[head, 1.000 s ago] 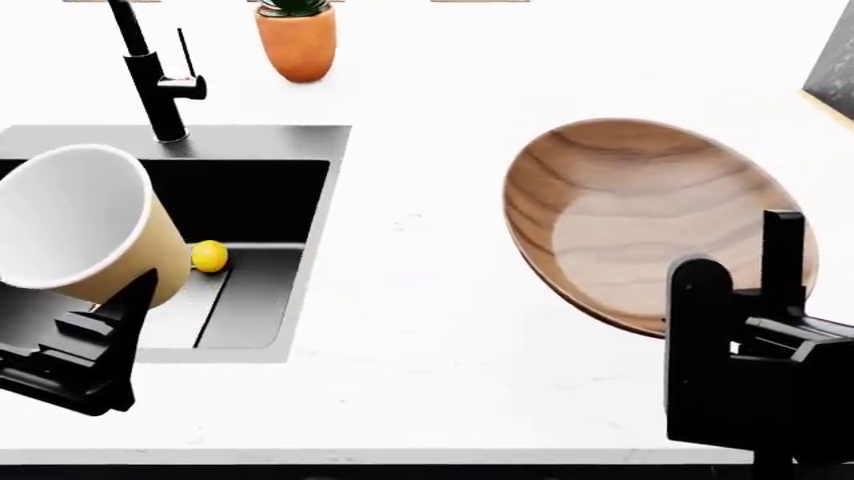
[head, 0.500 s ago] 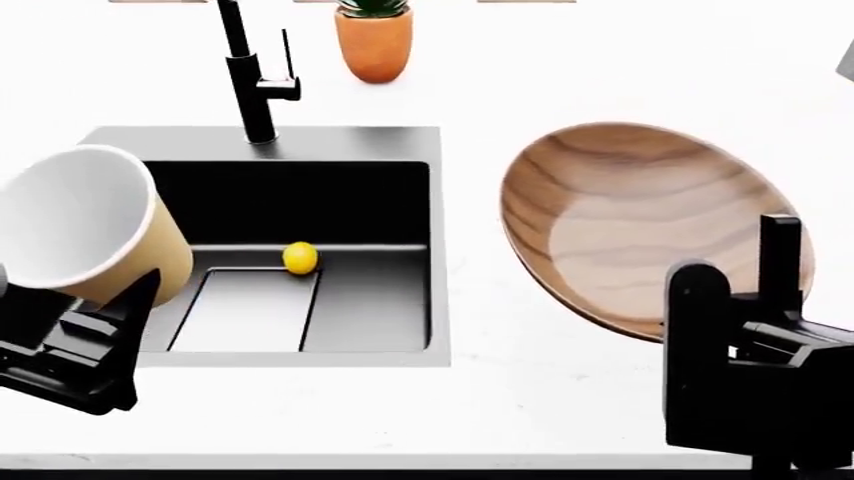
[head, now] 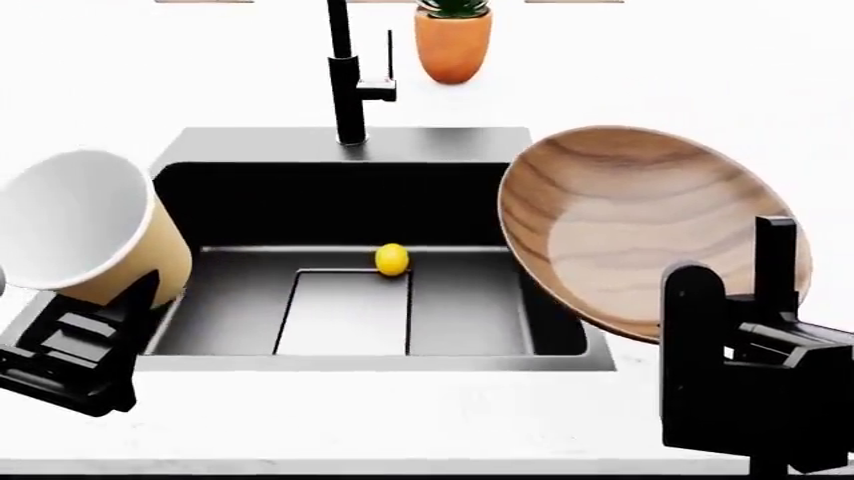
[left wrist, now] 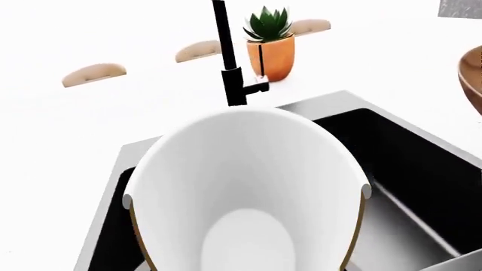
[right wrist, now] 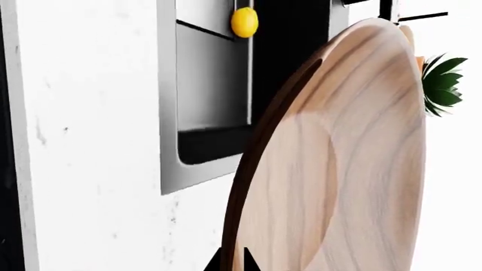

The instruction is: Pick the bowl and cup and place them in the sink. Then turn on the water.

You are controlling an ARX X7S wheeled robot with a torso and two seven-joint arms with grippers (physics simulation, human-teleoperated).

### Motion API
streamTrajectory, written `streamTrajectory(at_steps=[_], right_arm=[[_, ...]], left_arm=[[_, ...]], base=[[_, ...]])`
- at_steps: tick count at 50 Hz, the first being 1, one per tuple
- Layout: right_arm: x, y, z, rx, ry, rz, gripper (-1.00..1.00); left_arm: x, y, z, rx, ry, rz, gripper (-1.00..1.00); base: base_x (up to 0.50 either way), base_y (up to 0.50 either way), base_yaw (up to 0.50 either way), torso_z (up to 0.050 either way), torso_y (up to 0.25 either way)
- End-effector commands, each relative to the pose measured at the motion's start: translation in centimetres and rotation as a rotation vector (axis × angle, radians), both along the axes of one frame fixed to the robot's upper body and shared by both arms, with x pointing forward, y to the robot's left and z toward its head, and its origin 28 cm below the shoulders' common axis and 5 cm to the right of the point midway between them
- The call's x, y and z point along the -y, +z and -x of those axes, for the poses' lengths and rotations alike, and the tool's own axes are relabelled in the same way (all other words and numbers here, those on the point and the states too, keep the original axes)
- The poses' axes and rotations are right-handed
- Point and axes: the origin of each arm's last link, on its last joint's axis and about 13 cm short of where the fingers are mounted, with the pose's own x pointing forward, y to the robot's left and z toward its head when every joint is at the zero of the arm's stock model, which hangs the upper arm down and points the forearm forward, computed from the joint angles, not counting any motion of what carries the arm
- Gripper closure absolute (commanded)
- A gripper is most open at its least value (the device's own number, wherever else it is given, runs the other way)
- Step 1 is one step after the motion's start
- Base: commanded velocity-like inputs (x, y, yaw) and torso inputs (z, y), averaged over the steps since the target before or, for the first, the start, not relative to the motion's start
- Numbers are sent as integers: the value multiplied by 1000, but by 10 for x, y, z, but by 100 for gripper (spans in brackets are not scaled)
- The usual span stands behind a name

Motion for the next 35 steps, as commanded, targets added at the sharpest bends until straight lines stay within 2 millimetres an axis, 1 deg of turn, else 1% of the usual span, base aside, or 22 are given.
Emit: streamTrajectory(at_steps=[1, 5, 9, 18, 23, 35], right_arm=[[0, 8, 1, 60, 1, 2, 100], [1, 6, 1, 56, -1, 2, 100], [1, 7, 1, 54, -4, 2, 100], [2, 2, 1, 51, -7, 1, 100], [3, 3, 2, 49, -12, -1, 100], [5, 3, 3, 49, -23, -19, 100]], left_arm=[[1, 1, -1, -1, -1, 5, 100], [1, 0, -1, -3, -2, 4, 100], [1, -1, -2, -5, -3, 4, 100], [2, -1, -3, -7, -4, 2, 100], [3, 0, -4, -8, -7, 1, 100], [3, 0, -4, -7, -9, -2, 100]], base=[[16, 500, 0, 0, 0], [15, 500, 0, 0, 0], [15, 500, 0, 0, 2], [14, 500, 0, 0, 0], [13, 500, 0, 0, 0], [1, 22, 0, 0, 1]])
